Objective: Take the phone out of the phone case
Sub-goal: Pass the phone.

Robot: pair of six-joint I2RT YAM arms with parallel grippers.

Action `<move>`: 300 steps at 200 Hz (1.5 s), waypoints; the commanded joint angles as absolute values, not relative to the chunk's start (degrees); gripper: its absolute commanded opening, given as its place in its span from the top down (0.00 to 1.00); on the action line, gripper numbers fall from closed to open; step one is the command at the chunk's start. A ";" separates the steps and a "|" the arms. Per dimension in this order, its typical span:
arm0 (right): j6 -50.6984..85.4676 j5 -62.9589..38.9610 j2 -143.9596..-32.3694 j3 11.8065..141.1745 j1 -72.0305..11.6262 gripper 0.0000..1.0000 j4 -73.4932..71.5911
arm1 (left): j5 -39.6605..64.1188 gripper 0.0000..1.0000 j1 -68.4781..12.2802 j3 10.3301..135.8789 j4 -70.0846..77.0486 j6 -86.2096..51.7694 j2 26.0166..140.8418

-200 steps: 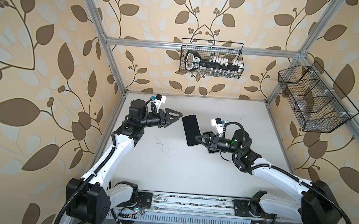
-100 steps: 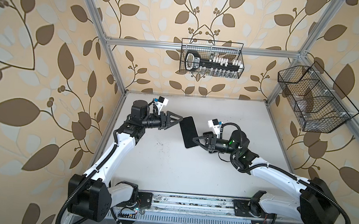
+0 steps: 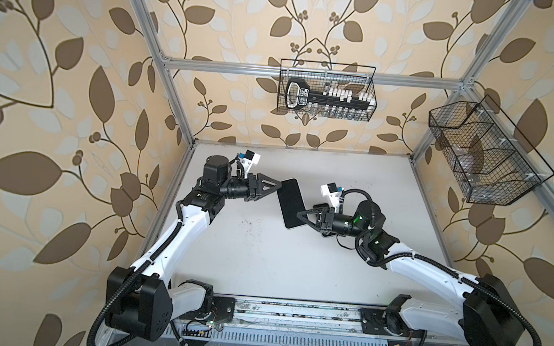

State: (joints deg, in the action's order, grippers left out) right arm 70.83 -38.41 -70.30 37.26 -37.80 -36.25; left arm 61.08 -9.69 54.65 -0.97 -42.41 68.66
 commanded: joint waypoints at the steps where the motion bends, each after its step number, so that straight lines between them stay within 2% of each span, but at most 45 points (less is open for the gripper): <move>1: 71.68 -38.94 -70.74 40.25 -38.32 1.00 -41.90 | 63.76 0.53 -9.68 54.23 2.99 -43.14 68.48; 93: 71.81 -38.85 -73.33 40.52 -38.86 1.00 -43.62 | 66.30 0.71 -10.20 54.31 2.31 -42.92 68.25; 202: 72.42 -39.99 -74.51 40.70 -39.54 1.00 -44.74 | 68.18 0.71 -10.63 56.68 -1.24 -40.24 69.69; 242: 72.12 -40.34 -73.83 40.01 -39.54 1.00 -44.32 | 68.11 0.80 -10.63 57.38 -1.49 -40.12 70.70; 300: 71.33 -40.87 -72.82 38.77 -39.51 1.00 -42.81 | 67.67 0.80 -10.57 58.52 -1.66 -40.17 71.09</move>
